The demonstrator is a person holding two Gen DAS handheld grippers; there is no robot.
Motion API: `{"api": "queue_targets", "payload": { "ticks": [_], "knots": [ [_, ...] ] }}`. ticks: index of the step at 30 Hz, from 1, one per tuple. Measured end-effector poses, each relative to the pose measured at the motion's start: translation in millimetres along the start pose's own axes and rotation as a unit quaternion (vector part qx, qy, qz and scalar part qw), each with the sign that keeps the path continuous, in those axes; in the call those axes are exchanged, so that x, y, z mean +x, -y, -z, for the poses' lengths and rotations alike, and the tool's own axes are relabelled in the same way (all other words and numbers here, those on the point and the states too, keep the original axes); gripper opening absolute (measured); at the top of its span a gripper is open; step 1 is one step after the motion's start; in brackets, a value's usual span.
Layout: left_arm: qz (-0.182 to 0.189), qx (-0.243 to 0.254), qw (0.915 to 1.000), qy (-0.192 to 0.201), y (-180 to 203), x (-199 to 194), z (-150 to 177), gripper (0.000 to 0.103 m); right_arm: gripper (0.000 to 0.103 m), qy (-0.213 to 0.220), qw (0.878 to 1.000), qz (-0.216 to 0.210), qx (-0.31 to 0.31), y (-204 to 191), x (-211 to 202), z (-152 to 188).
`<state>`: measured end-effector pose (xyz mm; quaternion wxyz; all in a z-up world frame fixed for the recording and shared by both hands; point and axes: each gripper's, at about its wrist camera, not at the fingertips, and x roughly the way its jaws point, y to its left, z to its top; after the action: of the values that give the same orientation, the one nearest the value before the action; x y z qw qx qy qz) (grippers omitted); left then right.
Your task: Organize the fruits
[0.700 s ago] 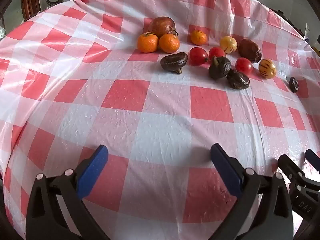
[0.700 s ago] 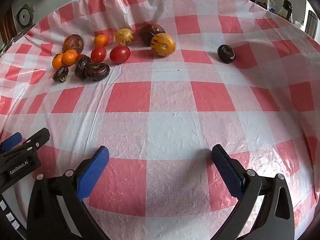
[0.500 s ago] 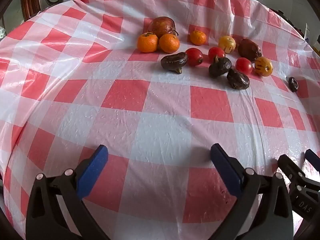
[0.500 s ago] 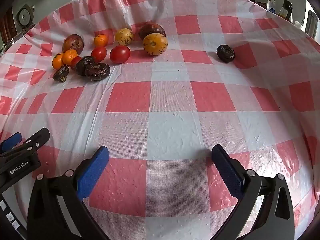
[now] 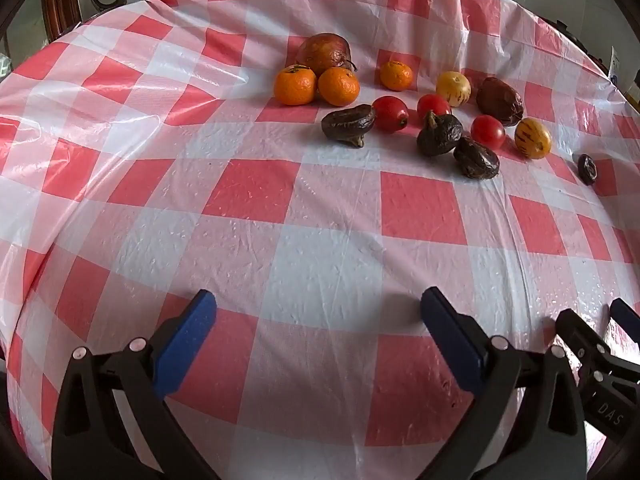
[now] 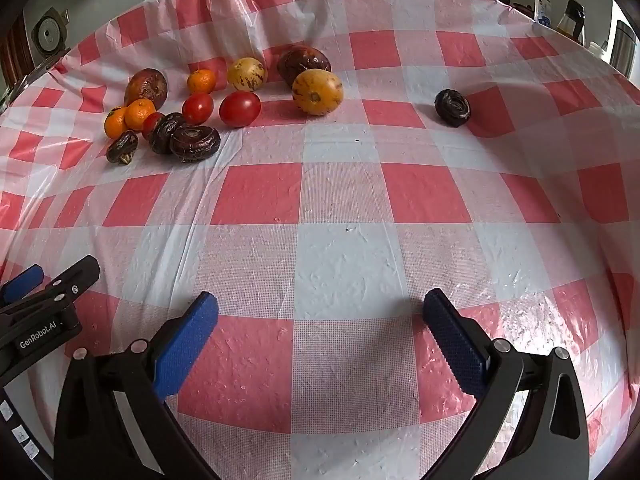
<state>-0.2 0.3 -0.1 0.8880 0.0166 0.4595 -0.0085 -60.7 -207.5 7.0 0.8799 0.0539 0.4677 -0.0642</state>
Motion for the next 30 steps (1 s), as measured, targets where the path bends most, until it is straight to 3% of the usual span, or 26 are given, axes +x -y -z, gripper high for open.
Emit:
{"api": "queue_targets", "payload": {
  "ticks": [30],
  "knots": [
    [0.000, 0.000, 1.0000, 0.000, 0.0, 0.0, 0.0, 0.102, 0.099, 0.001, 1.000, 0.000, 0.000, -1.9, 2.1, 2.9]
  ]
}}
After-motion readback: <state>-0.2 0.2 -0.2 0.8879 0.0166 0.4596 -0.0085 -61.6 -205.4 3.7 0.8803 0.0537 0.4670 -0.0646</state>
